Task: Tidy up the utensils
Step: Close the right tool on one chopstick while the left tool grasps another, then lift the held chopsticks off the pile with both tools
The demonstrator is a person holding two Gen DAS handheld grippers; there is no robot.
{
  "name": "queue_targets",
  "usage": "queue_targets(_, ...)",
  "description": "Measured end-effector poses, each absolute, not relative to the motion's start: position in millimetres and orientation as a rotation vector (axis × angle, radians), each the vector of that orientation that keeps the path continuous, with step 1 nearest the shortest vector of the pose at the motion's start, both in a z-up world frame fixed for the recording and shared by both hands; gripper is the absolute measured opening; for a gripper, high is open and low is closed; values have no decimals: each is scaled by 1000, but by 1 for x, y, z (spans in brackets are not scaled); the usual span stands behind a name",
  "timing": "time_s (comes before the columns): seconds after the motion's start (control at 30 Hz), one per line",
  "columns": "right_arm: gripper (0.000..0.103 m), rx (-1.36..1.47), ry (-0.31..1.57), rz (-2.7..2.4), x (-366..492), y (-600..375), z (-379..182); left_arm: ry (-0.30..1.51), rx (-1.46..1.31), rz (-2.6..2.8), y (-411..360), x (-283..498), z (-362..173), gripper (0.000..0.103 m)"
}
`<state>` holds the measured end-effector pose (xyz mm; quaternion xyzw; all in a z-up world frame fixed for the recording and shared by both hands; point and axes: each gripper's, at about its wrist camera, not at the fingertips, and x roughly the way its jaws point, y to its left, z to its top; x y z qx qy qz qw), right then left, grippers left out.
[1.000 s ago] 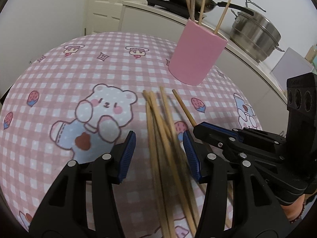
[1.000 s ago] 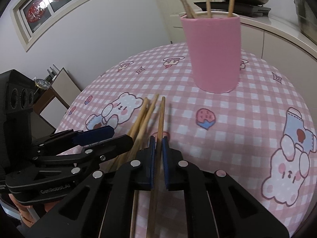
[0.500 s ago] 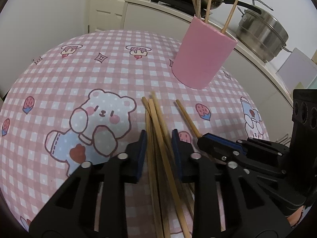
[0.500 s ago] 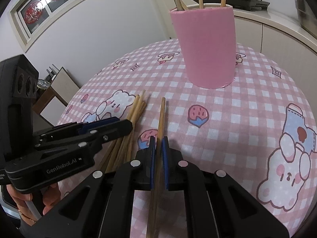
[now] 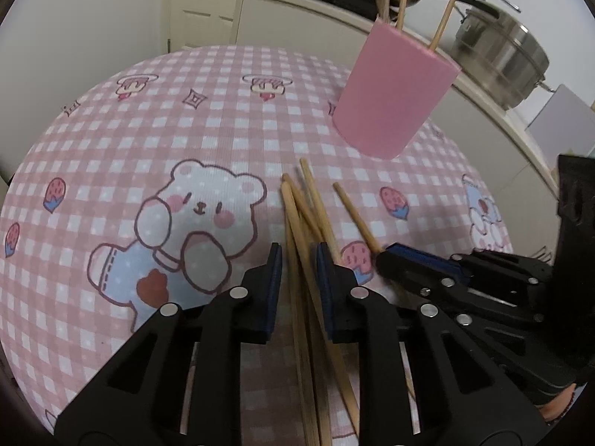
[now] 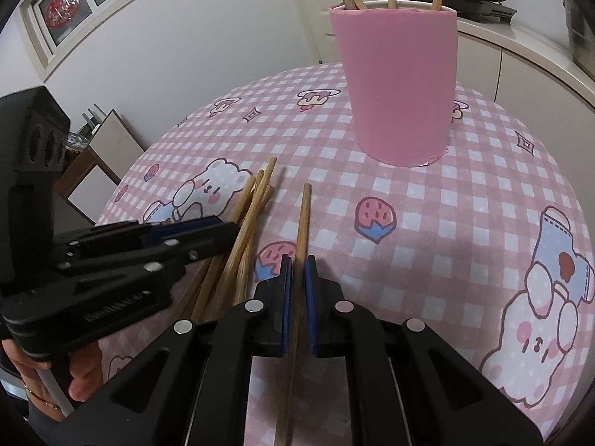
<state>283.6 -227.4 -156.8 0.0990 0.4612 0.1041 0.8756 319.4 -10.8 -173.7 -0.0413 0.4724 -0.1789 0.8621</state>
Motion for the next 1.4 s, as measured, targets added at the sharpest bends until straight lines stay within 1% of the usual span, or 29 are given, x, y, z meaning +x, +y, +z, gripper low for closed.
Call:
queue_targets(0.27, 6, 164, 986, 209, 295, -222, -156, 999, -44, -366, -17, 327, -174, 18)
queue_targets(0.33, 6, 143, 1000, 204, 301, -219, -156, 1009, -53, -371, -17, 331, -173, 15)
queue_targets(0.4, 6, 125, 1010, 195, 307, -216, -156, 1017, -63, -379, -17, 334, -174, 13)
queue_targets(0.67, 6, 29, 1045, 187, 324, -205, -157, 1019, -133, -382, -10, 338, -171, 12)
queue_targets(0.8, 5, 50, 1012, 205, 320, -206, -153, 985, -153, -390, -5, 331, -158, 11)
queue_targets(0.97, 5, 121, 943, 230, 307, -215, -128, 921, -154, -408, -1, 318, -127, 11)
queue_targets(1.07, 5, 116, 928, 230, 302, -216, -117, 920, -153, -404, 1, 317, -119, 11)
queue_targets(1.4, 5, 128, 970, 242, 290, -212, -125, 1013, -170, -362, 2, 319, -149, 12)
